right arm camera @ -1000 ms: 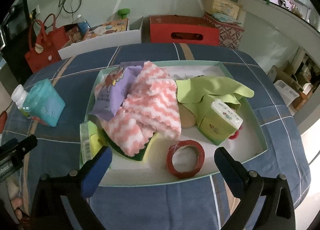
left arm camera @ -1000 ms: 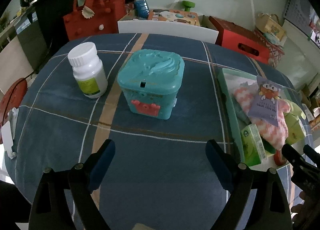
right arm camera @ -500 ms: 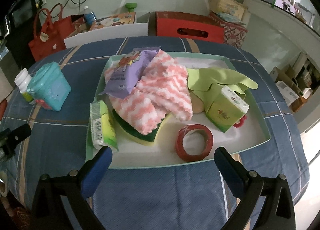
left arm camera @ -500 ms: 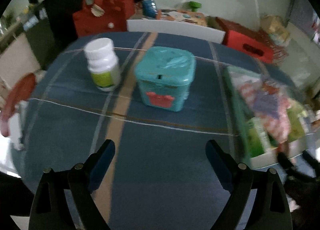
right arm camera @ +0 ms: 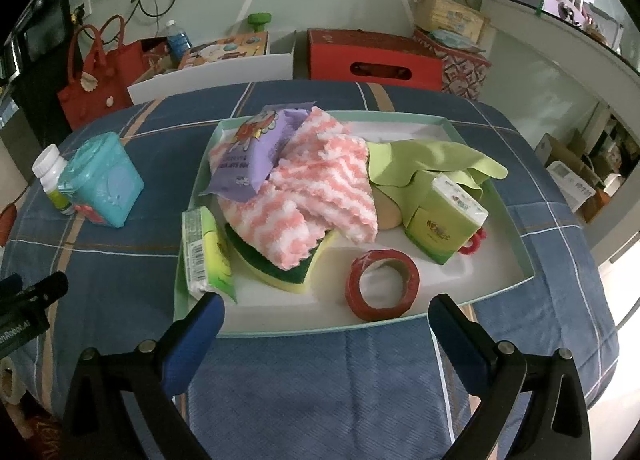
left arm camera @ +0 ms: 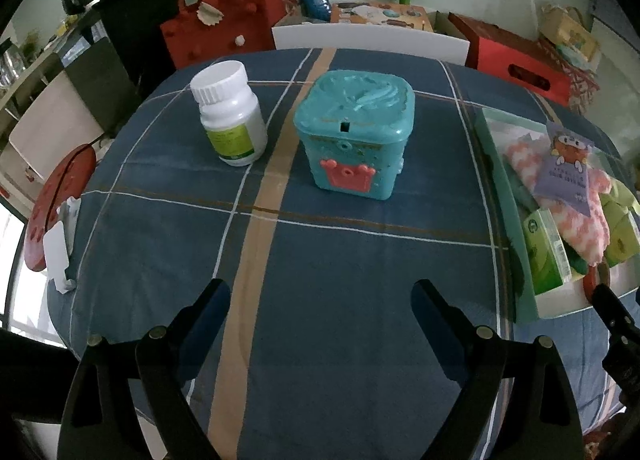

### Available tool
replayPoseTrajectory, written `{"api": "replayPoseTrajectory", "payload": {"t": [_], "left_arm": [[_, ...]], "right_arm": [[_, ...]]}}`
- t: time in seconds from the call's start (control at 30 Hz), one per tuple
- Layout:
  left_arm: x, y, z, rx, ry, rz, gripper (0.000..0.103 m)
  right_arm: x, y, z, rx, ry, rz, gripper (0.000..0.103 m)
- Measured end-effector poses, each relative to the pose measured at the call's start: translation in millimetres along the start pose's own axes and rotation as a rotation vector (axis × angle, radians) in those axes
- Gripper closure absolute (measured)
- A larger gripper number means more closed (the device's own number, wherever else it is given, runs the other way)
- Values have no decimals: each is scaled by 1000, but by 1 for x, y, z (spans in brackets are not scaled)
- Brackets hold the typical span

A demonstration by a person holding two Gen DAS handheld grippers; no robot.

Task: Organize soft objects

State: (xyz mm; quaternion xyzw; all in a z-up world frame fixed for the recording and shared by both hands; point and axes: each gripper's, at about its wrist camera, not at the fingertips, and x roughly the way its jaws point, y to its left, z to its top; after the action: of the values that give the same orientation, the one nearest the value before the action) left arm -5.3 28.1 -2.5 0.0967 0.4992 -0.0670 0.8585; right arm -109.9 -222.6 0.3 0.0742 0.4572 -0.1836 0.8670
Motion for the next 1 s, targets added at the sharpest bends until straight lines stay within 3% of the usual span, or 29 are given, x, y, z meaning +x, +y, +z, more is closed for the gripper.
{"api": "replayPoseTrajectory", "payload": {"t": [1.0], "left_arm": [[20,-22,-1,97,83,-19,11]], "right_arm": [[13,2,1,-34,-7,16,0]]}}
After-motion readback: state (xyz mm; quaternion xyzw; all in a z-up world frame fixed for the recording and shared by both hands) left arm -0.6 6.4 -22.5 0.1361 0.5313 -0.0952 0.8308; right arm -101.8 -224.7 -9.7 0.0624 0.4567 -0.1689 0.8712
